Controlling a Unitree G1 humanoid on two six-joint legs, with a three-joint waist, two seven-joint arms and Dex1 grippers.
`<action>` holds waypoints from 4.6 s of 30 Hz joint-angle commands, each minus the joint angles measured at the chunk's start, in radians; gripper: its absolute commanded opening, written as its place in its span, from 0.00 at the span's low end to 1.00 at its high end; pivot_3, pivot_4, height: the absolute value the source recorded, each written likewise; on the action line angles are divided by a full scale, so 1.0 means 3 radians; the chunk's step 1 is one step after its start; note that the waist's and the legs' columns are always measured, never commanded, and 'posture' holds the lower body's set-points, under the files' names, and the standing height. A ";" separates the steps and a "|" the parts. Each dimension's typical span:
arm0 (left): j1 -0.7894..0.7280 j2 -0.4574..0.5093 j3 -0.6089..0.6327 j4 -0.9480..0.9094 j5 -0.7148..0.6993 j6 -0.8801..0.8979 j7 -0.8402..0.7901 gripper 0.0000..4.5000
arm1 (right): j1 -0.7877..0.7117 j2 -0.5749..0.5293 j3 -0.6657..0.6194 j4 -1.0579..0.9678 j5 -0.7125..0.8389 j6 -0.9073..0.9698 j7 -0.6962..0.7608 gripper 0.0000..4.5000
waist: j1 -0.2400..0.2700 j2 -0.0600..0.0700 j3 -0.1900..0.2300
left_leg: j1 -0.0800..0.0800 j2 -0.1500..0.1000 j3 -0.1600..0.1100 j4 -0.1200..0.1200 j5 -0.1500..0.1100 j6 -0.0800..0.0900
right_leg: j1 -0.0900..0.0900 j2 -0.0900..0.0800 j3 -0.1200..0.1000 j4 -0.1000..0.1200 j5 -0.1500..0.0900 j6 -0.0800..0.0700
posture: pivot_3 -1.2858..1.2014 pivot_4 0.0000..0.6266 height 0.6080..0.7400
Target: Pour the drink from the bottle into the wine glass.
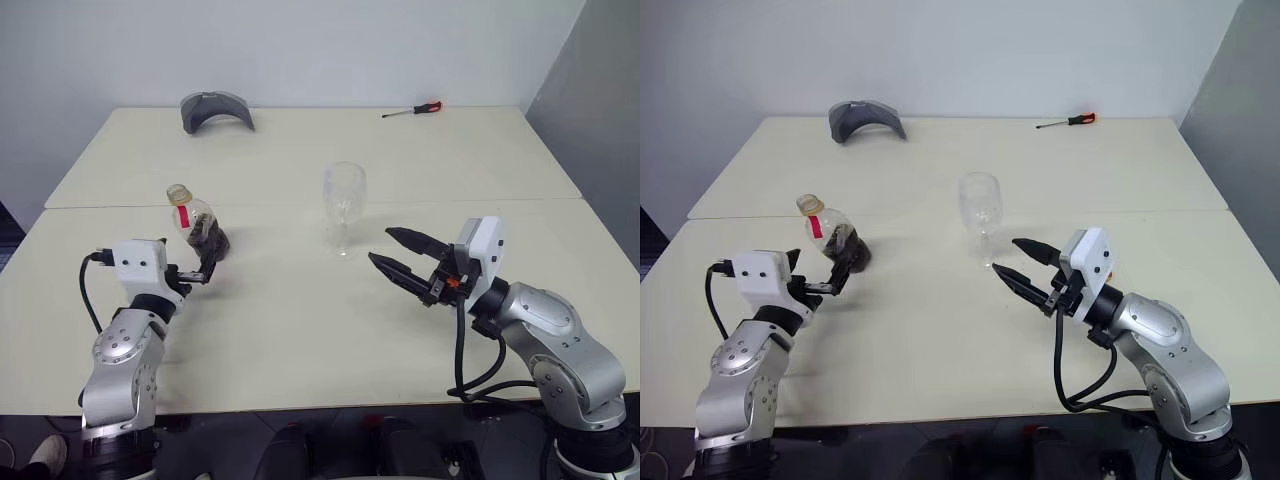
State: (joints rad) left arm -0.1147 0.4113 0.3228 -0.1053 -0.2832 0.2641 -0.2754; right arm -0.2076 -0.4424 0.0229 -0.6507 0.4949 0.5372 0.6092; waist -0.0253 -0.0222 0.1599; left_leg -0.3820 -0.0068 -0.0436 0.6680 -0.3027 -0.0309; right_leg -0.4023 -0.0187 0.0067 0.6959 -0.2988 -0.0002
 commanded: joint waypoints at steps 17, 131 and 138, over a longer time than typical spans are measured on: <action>-0.0866 0.0159 -0.0219 0.1292 0.0218 -0.0668 -0.0432 1.00 | 0.0149 -0.0232 -0.0070 -0.0206 0.0328 -0.0093 0.0262 0.54 | -0.0001 -0.0003 -0.0001 | -0.0003 -0.0001 -0.0004 0.0006 0.0000 0.0000 | 0.0000 -0.0001 -0.0004 0.0002 0.0000 0.0000 | 0.52 0.24 1.00; -0.4629 0.0704 -0.2614 0.4683 0.3272 -0.3772 0.0066 0.19 | -0.1575 0.0162 0.0005 0.1542 -0.0138 -0.0006 0.0223 1.00 | -0.0023 -0.0007 0.0003 | -0.0058 -0.0009 -0.0026 0.0044 0.0009 -0.0015 | -0.0026 -0.0010 -0.0055 0.0012 0.0001 0.0000 | 0.52 0.24 1.00; -0.4650 0.0716 -0.2674 0.4695 0.3338 -0.3806 0.0099 0.19 | -0.1579 0.0153 0.0013 0.1556 -0.0142 -0.0004 0.0247 1.00 | -0.0024 -0.0007 0.0003 | -0.0058 -0.0009 -0.0026 0.0045 0.0009 -0.0015 | -0.0027 -0.0010 -0.0055 0.0013 0.0001 0.0000 | 0.52 0.24 1.00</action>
State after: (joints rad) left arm -1.4616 0.6081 -0.4860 1.3101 0.7221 -0.8701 -0.2720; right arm -0.6571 -0.3905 0.0405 -0.1686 0.4520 0.5533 0.6761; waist -0.0325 -0.0241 0.1607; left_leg -0.3994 -0.0093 -0.0514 0.6813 -0.2999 -0.0354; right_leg -0.4102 -0.0217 -0.0098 0.6997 -0.2986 -0.0002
